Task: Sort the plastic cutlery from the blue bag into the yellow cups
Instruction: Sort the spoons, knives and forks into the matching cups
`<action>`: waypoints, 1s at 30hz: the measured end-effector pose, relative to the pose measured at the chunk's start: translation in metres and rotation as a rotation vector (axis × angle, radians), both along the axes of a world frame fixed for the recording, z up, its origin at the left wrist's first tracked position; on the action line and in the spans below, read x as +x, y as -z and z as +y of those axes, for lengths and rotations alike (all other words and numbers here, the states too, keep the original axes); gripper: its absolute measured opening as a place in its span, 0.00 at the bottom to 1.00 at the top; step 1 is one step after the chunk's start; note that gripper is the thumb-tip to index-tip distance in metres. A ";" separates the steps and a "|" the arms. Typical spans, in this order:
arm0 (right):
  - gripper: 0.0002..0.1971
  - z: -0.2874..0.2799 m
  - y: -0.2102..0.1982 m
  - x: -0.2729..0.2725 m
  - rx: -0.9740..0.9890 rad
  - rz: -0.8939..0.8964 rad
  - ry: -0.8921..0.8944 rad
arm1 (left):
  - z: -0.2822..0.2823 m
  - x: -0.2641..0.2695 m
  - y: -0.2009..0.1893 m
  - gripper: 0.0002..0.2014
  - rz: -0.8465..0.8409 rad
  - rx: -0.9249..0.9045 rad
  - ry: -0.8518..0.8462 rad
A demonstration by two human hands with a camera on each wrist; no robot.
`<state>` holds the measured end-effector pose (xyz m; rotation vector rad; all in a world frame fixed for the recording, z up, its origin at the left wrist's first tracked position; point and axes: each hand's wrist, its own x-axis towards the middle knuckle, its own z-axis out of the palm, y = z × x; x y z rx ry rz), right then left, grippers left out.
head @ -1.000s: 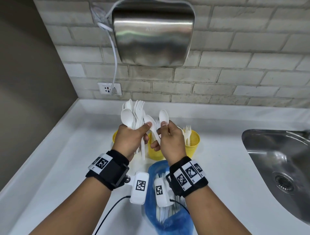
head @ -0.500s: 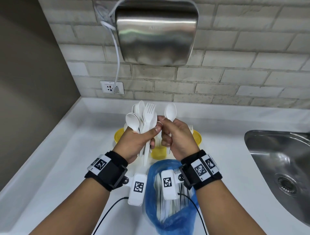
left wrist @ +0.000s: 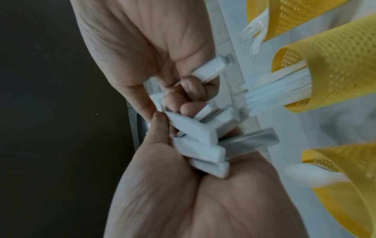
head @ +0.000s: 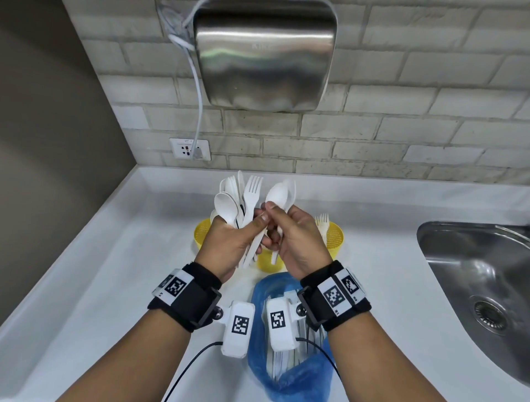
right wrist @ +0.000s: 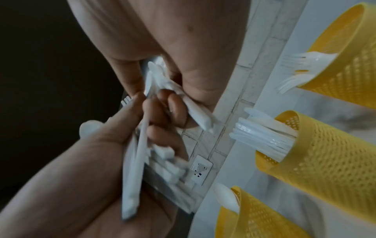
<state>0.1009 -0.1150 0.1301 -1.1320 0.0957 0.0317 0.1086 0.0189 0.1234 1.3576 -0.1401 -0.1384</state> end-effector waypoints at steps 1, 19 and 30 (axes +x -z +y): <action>0.10 0.002 0.001 0.000 -0.028 -0.017 0.005 | -0.002 -0.001 -0.001 0.06 -0.003 0.000 -0.013; 0.12 -0.032 -0.032 0.015 -0.207 -0.216 -0.252 | 0.009 -0.009 -0.010 0.13 -0.066 0.029 0.434; 0.15 -0.016 -0.031 0.006 -0.178 -0.333 -0.103 | 0.010 -0.008 -0.016 0.13 0.087 -0.055 0.484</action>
